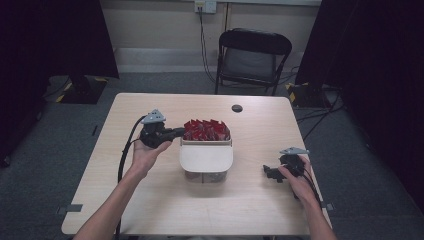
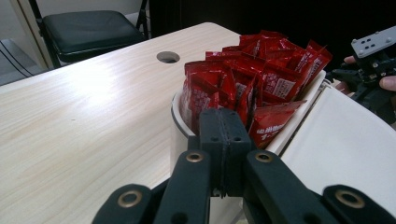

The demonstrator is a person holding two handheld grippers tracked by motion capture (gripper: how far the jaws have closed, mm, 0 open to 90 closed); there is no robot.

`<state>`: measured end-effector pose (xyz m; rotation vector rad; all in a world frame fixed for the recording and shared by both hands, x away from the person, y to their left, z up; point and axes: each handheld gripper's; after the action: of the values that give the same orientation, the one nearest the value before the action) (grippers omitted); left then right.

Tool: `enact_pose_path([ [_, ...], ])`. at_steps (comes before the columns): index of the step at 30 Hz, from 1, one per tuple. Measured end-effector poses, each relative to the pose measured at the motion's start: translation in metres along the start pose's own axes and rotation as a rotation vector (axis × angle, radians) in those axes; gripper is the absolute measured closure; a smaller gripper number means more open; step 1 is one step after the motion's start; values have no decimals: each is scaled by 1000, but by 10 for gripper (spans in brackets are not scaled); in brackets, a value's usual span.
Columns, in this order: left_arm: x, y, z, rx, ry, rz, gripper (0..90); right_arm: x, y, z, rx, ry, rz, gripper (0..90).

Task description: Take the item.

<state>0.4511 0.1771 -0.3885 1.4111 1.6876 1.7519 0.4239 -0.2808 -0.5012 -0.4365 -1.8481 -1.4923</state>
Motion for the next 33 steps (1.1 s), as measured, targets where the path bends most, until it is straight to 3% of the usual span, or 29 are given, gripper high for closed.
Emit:
enact_pose_path([
  [33, 12, 10, -2, 16, -39, -71, 900, 0, 0, 0, 1, 0, 0, 0],
])
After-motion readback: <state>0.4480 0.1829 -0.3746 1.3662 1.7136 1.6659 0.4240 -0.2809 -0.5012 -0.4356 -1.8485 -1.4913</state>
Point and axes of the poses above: each handheld gripper's, and its own axes: x roughly backward along the jaws, y roughly out of its top, z roughly to its left, and after that the axes turned 6 degrees about -y, right-handed
